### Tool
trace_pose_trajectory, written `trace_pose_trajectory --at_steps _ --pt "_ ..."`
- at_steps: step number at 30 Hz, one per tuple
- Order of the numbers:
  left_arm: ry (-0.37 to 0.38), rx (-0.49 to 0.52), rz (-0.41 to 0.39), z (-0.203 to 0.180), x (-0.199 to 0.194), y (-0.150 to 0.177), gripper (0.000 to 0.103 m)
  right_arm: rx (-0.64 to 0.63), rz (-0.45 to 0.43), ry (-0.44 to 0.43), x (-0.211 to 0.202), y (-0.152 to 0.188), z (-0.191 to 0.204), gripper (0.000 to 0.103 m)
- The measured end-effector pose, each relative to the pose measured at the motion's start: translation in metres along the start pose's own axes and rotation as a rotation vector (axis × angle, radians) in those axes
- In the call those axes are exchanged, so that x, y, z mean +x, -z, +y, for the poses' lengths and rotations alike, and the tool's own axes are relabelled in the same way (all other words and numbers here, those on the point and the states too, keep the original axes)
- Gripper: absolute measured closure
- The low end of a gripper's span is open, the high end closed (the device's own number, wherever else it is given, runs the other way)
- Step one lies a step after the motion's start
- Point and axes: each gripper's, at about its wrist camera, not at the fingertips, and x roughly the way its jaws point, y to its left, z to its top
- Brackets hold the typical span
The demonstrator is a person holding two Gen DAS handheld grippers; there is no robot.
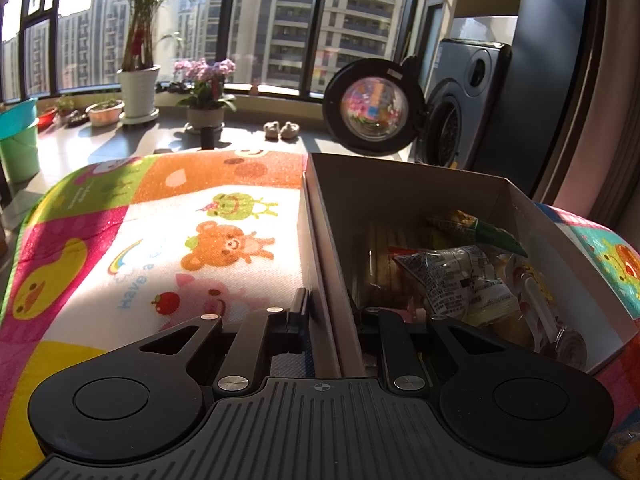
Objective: Organize objects
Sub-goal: 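Grasp the yellow bagged bread roll with the right gripper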
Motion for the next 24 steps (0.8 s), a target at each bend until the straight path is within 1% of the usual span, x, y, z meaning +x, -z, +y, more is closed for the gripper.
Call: trace_pose_trajectory --at_steps 3,6,9,13,16,20,24 --pt "0.000 0.000 0.001 0.001 0.000 0.000 0.085 0.050 -0.006 0.011 -0.005 -0.002 -0.011 0.009" --pt "0.001 -0.001 0.001 0.001 0.001 0.000 0.085 0.119 -0.012 -0.010 -0.011 -0.007 -0.022 0.009" --pt "0.001 -0.001 0.001 0.002 0.001 0.000 0.085 0.159 -0.047 -0.019 -0.020 -0.014 -0.030 0.009" --pt "0.001 -0.001 0.001 0.002 0.001 0.000 0.085 0.233 -0.093 -0.010 -0.029 -0.022 -0.045 0.009" --pt "0.001 -0.001 0.001 0.002 0.001 0.000 0.085 0.293 -0.129 -0.004 -0.034 -0.024 -0.056 0.006" --pt "0.000 0.000 0.001 0.002 0.001 0.000 0.085 0.313 -0.164 -0.006 -0.039 -0.027 -0.061 0.005" --pt "0.001 -0.001 0.001 0.002 0.001 0.000 0.085 0.328 -0.171 -0.020 -0.039 -0.028 -0.061 0.003"
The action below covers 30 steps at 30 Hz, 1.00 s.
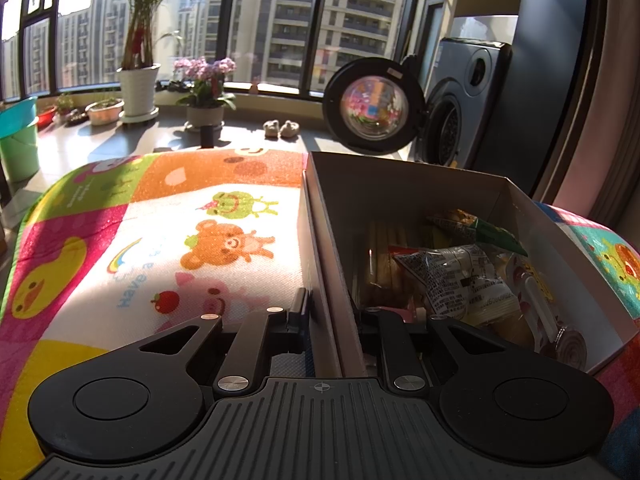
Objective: Organize objects
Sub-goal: 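Grasp the yellow bagged bread roll with the right gripper, then lift the bread roll and carry it over the box with the right gripper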
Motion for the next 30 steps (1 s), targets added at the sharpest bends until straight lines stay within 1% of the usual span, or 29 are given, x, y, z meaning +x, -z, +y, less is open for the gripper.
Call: trace_pose_trajectory --at_steps 6,11,13,17,22,26,28,29,30 --pt "0.000 0.000 0.000 0.000 0.000 0.000 0.086 0.005 -0.005 0.035 0.004 0.001 0.001 0.003" --pt "-0.001 0.000 0.000 0.000 0.000 0.000 0.085 -0.044 0.038 0.130 0.023 0.008 0.008 0.003" --pt "0.000 0.000 0.000 0.000 0.000 0.000 0.085 -0.040 0.058 0.145 0.034 0.011 0.009 0.003" --pt "-0.001 0.000 0.000 0.000 0.000 0.000 0.085 -0.022 0.090 0.137 0.053 0.017 0.010 0.002" --pt "-0.001 0.001 0.000 0.000 0.000 0.000 0.085 -0.104 0.066 0.154 0.060 0.022 0.032 0.001" --pt "-0.001 0.001 0.000 0.000 0.000 0.000 0.085 -0.130 0.088 0.103 0.064 0.025 0.047 0.002" --pt "-0.001 0.001 0.000 0.000 0.000 0.000 0.085 -0.151 0.093 0.107 0.067 0.028 0.053 0.003" --pt "-0.001 0.000 0.000 -0.001 0.000 0.000 0.085 -0.158 0.098 0.104 0.068 0.029 0.054 0.006" --pt "-0.001 0.000 0.000 -0.001 0.000 0.000 0.085 -0.159 0.106 0.102 0.070 0.029 0.055 0.013"
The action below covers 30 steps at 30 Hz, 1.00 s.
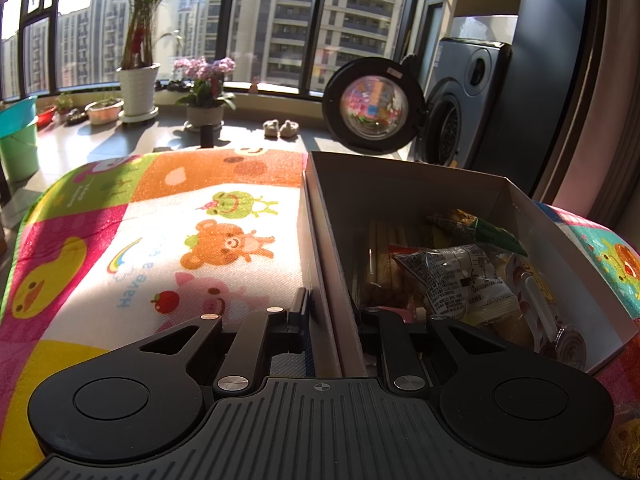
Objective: Organize objects
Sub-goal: 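Lift the bread roll and carry it over the box with the right gripper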
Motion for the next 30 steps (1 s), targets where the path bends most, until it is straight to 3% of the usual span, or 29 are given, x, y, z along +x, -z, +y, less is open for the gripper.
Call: trace_pose_trajectory --at_steps 5,15,19,24,30 --pt "0.000 0.000 0.000 0.000 0.000 0.000 0.085 -0.033 0.018 0.024 0.001 0.002 0.004 0.038" --pt "0.000 0.000 0.000 0.000 0.000 0.000 0.085 -0.206 0.147 -0.145 -0.038 0.015 0.039 0.045" --pt "0.001 -0.001 0.001 0.000 0.000 0.000 0.085 -0.232 0.082 -0.218 -0.061 -0.007 0.058 0.046" --pt "0.001 -0.001 0.001 0.000 0.000 0.000 0.085 -0.253 -0.064 -0.204 -0.074 -0.055 0.073 0.046" --pt "0.001 -0.001 0.001 0.000 0.000 0.000 0.085 -0.211 -0.121 -0.174 -0.024 -0.122 0.086 0.045"
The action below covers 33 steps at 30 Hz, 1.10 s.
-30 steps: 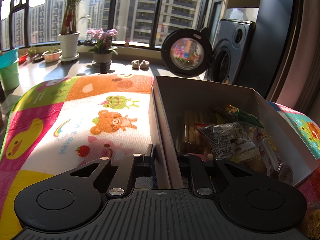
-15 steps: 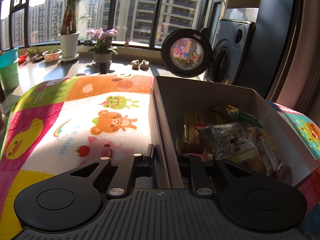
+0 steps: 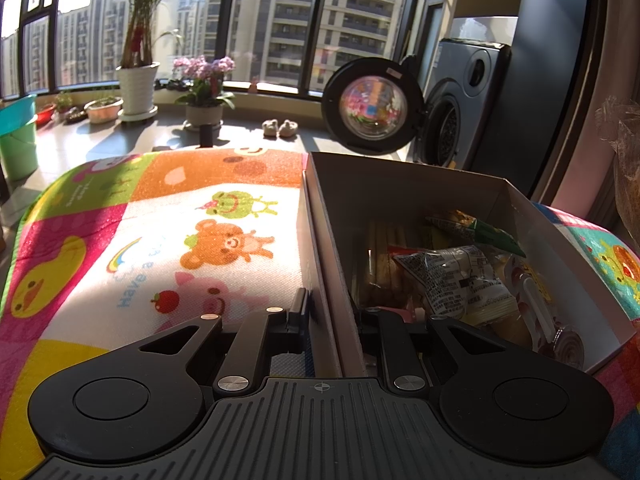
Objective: Organize objects
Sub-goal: 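Lift the bread roll and carry it over the box with the right gripper, then lower the yellow bread roll into the box and open the right gripper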
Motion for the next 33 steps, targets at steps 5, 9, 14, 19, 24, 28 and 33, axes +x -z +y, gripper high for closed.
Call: trace_pose_trajectory --at_steps 5,9,14,19,24,28,33 --pt "0.002 -0.002 0.001 0.000 0.000 0.000 0.085 0.082 0.018 0.031 0.069 -0.032 -0.014 0.046" --pt "0.002 -0.002 0.001 -0.001 0.000 0.000 0.085 0.127 0.072 0.022 0.107 -0.039 -0.024 0.043" --pt "0.002 -0.002 0.001 -0.001 0.000 0.000 0.085 0.156 0.099 0.031 0.104 -0.032 -0.036 0.027" --pt "0.004 -0.004 0.001 0.000 0.000 0.000 0.085 0.122 0.061 0.079 0.062 -0.019 -0.057 0.021" --pt "0.005 -0.005 0.002 0.000 0.001 0.000 0.085 0.034 0.020 0.225 0.013 0.009 -0.093 0.015" --pt "0.004 -0.004 0.002 0.000 0.001 0.000 0.085 0.087 0.052 0.349 -0.015 0.042 -0.146 0.015" --pt "0.004 -0.005 0.002 0.000 0.001 0.000 0.085 0.264 0.102 0.425 -0.034 0.087 -0.212 0.015"
